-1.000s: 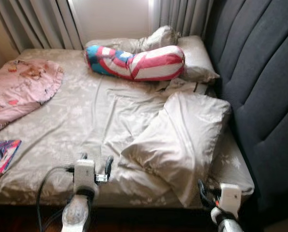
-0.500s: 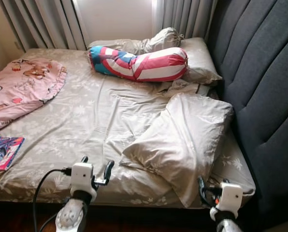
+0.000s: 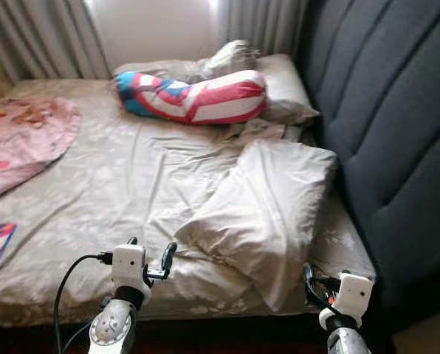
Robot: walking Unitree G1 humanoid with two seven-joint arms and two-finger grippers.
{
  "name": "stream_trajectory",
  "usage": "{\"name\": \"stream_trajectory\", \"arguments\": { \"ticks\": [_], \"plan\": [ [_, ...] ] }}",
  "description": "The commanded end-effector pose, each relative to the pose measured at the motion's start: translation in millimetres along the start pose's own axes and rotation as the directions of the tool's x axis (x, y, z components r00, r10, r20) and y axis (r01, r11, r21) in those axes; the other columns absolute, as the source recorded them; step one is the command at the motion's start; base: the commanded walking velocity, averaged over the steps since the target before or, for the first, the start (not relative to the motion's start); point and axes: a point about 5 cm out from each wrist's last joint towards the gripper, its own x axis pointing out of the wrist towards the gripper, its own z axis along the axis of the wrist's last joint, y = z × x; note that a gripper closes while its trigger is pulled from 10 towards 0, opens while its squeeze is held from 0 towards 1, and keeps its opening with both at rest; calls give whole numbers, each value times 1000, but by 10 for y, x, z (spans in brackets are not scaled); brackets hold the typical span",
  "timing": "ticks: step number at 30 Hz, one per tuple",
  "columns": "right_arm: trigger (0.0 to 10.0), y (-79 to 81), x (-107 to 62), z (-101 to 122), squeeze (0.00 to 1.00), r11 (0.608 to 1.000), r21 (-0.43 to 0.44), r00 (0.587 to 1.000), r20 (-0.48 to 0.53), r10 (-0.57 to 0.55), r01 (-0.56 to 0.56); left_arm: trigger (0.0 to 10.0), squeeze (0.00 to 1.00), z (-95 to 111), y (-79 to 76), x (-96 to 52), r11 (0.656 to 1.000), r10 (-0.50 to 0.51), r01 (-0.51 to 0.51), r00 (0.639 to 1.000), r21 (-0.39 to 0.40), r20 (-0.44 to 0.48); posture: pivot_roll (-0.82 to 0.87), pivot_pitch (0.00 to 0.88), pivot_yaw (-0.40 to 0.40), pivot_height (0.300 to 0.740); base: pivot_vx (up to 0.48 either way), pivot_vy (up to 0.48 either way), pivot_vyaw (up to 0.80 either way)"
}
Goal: Clean up the room
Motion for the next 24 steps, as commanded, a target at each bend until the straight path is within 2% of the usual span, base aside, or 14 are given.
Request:
{"name": "stream_trajectory", "arguments": {
  "ticks": [1, 11, 19, 24],
  "plan": [
    [10000, 21, 17, 24, 0, 1000, -1, 1000, 7, 4, -4, 10000, 0, 57, -11, 18, 1000, -3, 3, 1000, -9, 17, -109, 49, -46, 740, 345, 0, 0],
    [10000, 119, 26, 63, 0, 998, -8, 998, 3, 65, -65, 10000, 0, 68, -29, 27, 1000, 3, -3, 1000, -16, 10, -109, 48, -43, 740, 366, 0, 0],
    [10000, 133, 38, 34, 0, 998, -9, 998, -18, 65, -65, 10000, 0, 88, -10, 26, 1000, 10, -10, 1000, -12, 5, -108, 48, -42, 740, 369, 0, 0],
    [10000, 185, 26, -13, 0, 993, 5, 992, -59, 115, -115, 10000, 0, 108, -14, 41, 1000, 11, -11, 1000, -15, 8, -108, 48, -42, 740, 59, 0, 0]
  ]
}}
